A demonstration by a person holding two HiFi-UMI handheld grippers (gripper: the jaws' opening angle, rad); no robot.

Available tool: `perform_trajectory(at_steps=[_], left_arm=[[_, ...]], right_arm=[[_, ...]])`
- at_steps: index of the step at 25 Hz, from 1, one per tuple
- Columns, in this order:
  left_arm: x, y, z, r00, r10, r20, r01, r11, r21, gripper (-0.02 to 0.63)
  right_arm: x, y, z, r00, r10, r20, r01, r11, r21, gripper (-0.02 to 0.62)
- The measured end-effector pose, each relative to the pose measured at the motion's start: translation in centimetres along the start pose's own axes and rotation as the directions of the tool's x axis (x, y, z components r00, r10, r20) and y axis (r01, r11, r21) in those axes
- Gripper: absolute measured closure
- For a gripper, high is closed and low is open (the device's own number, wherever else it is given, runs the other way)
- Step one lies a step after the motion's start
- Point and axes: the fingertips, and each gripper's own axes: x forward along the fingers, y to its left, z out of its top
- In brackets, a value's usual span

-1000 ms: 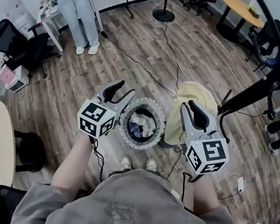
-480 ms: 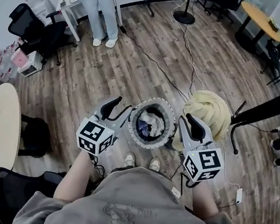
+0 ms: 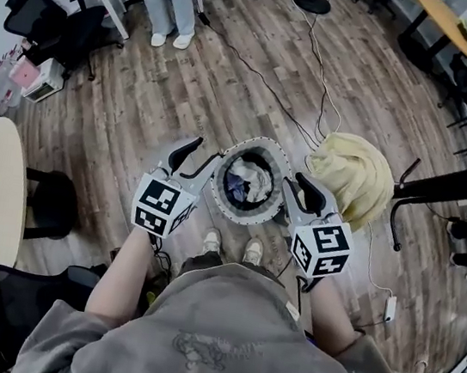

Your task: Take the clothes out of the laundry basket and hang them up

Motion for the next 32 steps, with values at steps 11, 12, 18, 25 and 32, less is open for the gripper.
perform_trajectory(at_steps=[11,12,18,25,32], left_arm=[[6.5,0.6,-9.9,0.979,-0.039,-0.199,0.043,0.999,0.014,0.428],[7.1,0.7,-11.0,0.975,-0.043,-0.218,0.047,0.999,0.015,0.428],[11.0,0.7,-17.8,0.946,-0.078,-0.316,0.095,0.995,0.037,0.428],[16.4,-0.1,-26.1,0.919,-0.125,-0.375,0.152,0.988,0.042,0.428],[23.6,-0.3,-35.9,0.883,-0.14,-0.448,0.145,0.989,-0.023,0.428]], right_arm=[[7.7,-0.5,-10.8,0.972,0.023,-0.234,-0.016,0.999,0.03,0.445],[8.4,-0.5,-12.0,0.967,0.026,-0.254,-0.017,0.999,0.038,0.443],[12.1,-1.4,-18.6,0.934,0.024,-0.356,-0.005,0.999,0.052,0.443],[16.5,-2.8,-27.7,0.902,-0.003,-0.433,0.058,0.992,0.114,0.426],[21.9,-3.8,-37.0,0.875,0.005,-0.485,0.095,0.979,0.181,0.436]])
